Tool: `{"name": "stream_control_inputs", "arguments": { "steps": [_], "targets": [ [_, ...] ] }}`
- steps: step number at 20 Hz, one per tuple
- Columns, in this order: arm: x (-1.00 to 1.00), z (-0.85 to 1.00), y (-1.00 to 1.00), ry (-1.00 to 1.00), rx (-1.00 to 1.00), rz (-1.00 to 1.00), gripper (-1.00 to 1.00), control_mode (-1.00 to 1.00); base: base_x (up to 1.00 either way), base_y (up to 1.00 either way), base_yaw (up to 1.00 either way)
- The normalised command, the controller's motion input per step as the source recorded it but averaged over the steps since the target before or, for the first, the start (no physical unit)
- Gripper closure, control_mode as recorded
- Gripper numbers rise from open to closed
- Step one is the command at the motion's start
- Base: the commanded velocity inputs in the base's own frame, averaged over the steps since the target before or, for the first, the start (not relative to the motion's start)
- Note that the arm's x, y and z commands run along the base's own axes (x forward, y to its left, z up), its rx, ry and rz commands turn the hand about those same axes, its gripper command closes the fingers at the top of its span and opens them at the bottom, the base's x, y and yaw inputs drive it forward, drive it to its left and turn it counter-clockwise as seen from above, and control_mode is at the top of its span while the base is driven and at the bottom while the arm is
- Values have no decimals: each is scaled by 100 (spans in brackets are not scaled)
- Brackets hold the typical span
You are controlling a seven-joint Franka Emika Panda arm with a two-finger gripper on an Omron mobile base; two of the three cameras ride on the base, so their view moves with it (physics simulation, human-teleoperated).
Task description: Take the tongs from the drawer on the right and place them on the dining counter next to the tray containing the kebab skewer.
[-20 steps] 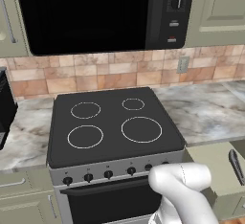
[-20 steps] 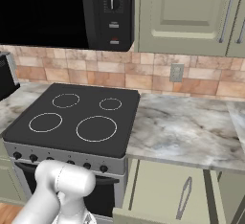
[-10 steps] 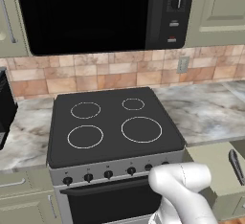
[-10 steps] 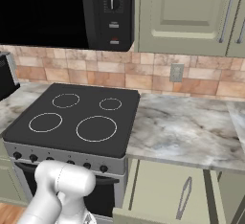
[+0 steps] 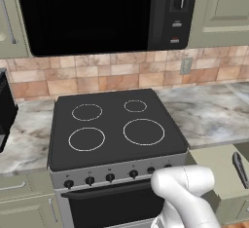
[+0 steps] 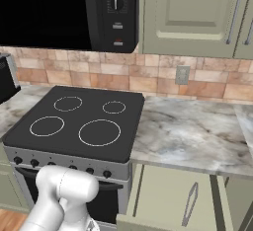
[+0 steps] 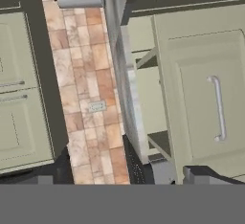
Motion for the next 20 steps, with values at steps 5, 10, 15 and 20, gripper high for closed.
{"name": "stream_control_inputs", "arguments": {
  "steps": [5,10,15,20],
  "targets": [
    [-2,62,18,0,-6,0,-100,-100,0,0,0],
    [0,58,21,2,-8,0,-100,-100,0,0,0],
    [0,44,30,1,-9,0,-100,-100,0,0,0],
    [0,31,50,0,-12,0,-100,-100,0,0,0]
  ]
}}
